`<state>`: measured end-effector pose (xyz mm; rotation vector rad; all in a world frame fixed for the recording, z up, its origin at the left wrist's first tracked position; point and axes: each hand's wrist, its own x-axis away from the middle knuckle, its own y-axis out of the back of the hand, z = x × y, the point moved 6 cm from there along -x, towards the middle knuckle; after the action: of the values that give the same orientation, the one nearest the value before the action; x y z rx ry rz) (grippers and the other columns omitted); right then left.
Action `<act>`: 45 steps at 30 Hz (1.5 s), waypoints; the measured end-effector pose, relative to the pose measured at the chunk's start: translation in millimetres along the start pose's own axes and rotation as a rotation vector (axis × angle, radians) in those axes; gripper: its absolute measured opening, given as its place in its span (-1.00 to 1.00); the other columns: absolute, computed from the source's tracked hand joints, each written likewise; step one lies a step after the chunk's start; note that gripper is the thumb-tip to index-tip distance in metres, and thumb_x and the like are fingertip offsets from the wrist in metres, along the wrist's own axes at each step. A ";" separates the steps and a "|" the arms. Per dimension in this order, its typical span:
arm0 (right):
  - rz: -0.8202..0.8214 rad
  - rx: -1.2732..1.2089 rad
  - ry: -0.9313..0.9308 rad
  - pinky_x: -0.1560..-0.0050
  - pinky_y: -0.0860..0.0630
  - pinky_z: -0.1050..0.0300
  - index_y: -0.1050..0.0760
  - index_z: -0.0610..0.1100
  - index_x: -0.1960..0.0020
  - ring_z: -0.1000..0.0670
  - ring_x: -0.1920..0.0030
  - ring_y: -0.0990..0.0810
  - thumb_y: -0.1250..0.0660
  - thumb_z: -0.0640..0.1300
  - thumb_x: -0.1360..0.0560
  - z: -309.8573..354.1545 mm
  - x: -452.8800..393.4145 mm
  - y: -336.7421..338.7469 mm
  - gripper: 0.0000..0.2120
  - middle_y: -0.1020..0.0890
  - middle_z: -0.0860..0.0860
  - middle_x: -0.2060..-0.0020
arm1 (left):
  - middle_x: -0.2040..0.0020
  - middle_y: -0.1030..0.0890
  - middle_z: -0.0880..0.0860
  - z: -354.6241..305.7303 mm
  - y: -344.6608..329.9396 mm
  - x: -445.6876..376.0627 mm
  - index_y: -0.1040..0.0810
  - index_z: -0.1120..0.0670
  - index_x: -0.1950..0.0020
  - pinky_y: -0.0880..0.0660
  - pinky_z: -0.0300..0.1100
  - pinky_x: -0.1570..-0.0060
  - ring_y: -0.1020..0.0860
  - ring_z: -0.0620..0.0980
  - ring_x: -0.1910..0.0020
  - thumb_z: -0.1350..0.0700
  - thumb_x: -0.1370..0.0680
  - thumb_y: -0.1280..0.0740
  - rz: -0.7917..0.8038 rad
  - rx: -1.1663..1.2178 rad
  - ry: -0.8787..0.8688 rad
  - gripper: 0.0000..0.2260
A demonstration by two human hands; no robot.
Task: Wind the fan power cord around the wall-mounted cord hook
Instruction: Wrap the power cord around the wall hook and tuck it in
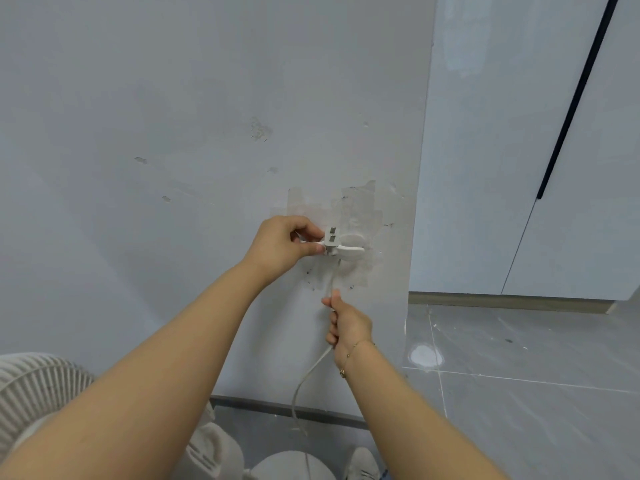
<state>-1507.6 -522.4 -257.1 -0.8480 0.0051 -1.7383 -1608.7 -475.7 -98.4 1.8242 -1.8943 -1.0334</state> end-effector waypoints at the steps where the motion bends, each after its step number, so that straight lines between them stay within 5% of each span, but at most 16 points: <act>1: 0.023 0.015 0.007 0.53 -0.15 0.27 -0.59 -0.17 0.16 0.09 0.50 -0.15 -0.29 -0.05 -0.55 -1.4 -0.7 -3.8 -0.77 -0.29 0.02 0.47 | 0.23 -0.62 -0.11 -0.2 -0.2 -0.3 -0.66 0.01 0.14 -0.30 -0.51 0.40 -0.32 -0.12 0.41 0.18 -0.36 -0.52 0.002 0.002 0.001 -0.87; 5: 0.100 0.007 0.001 0.46 -0.21 0.26 -0.56 -0.24 -0.06 0.08 0.46 -0.21 -0.23 -0.17 -0.58 -3.5 -6.6 -13.4 -0.81 -0.38 0.00 0.37 | 0.16 -0.65 -0.12 1.9 3.2 0.2 -0.67 0.03 0.08 -0.34 -0.54 0.35 -0.39 -0.14 0.36 0.16 -0.36 -0.52 0.031 0.009 0.009 -0.83; 9: 0.130 -0.112 -0.105 0.55 -0.41 0.32 -0.45 -0.23 0.18 0.07 0.45 -0.36 -0.30 -0.18 -0.55 -9.2 -9.8 -14.8 -0.83 -0.45 -0.06 0.40 | 0.10 -0.65 -0.07 15.2 19.0 2.9 -0.64 0.07 0.02 -0.36 -0.53 0.35 -0.41 -0.11 0.34 0.22 -0.37 -0.50 0.008 -0.034 0.051 -0.79; 13: 0.153 -0.018 -0.176 0.42 -0.41 0.25 -0.46 -0.18 0.27 0.07 0.43 -0.35 -0.39 0.01 -0.47 -20.5 -13.2 -1.9 -0.71 -0.41 -0.01 0.43 | 0.16 -0.61 -0.07 38.9 34.5 9.6 -0.62 0.10 0.03 -0.35 -0.58 0.40 -0.48 -0.30 0.42 0.31 -0.40 -0.43 -0.011 -0.113 0.188 -0.81; 17: 0.181 0.188 -0.002 0.44 -0.28 0.27 -0.51 -0.28 0.10 0.07 0.42 -0.29 -0.23 -0.34 -0.54 -8.9 -13.7 -4.3 -0.91 -0.46 -0.03 0.33 | 0.18 -0.63 0.00 58.4 33.9 20.3 -0.64 0.11 0.05 -0.42 -0.40 0.26 -0.53 -0.16 0.28 0.31 -0.42 -0.41 0.112 -0.170 0.302 -0.84; 19: 0.206 0.325 0.086 0.42 -0.27 0.26 -0.55 -0.33 0.04 0.07 0.42 -0.30 -0.19 -0.42 -0.50 -3.5 -8.5 -9.8 -0.83 -0.51 -0.02 0.31 | 0.21 -0.62 -0.03 60.7 32.1 22.9 -0.64 0.11 0.05 -0.38 -0.40 0.29 -0.49 -0.20 0.32 0.28 -0.44 -0.40 0.145 -0.193 0.315 -0.86; 26: 0.253 0.590 0.357 0.46 -0.24 0.37 -0.67 -0.17 0.03 0.21 0.63 -0.34 -0.36 -0.12 -0.49 14.9 5.2 -29.5 -0.84 -0.47 0.06 0.47 | 0.30 -0.54 -0.04 51.7 11.3 19.0 -0.67 0.14 0.03 -0.32 -0.39 0.41 -0.45 -0.19 0.34 0.12 -0.49 -0.41 0.224 -0.171 0.328 -0.87; 34: 0.343 0.572 0.316 0.57 -0.21 0.33 -0.67 -0.17 0.00 0.12 0.54 -0.28 -0.36 -0.13 -0.49 23.6 15.5 -31.0 -0.83 -0.44 0.02 0.47 | 0.34 -0.53 -0.10 40.5 -11.3 8.3 -0.64 0.15 0.11 -0.29 -0.51 0.52 -0.44 -0.21 0.36 0.21 -0.48 -0.40 0.291 -0.204 0.316 -0.96; 39: 0.374 0.637 0.287 0.58 -0.16 0.31 -0.63 -0.26 0.09 0.08 0.54 -0.24 -0.33 -0.14 -0.50 40.1 19.1 -22.6 -0.81 -0.41 0.01 0.45 | 0.32 -0.52 -0.07 41.1 -23.3 8.2 -0.45 0.05 0.28 -0.35 -0.29 0.39 -0.44 -0.12 0.36 0.19 -0.58 -0.26 0.355 -0.191 0.414 -0.78; 45: 0.430 0.812 0.256 0.51 -0.11 0.28 -0.57 -0.15 0.26 0.07 0.54 -0.19 -0.34 -0.02 -0.49 72.5 29.1 -5.4 -0.76 -0.31 0.02 0.49 | 0.28 -0.47 0.01 44.2 -14.5 8.2 -0.49 0.10 0.32 -0.38 -0.26 0.34 -0.35 -0.07 0.33 0.22 -0.56 -0.26 0.239 0.002 0.535 -0.76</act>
<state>-1476.0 -515.5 -185.8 -0.0155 -0.3058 -1.2563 -1628.8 -470.2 -140.7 1.6128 -1.7153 -0.4069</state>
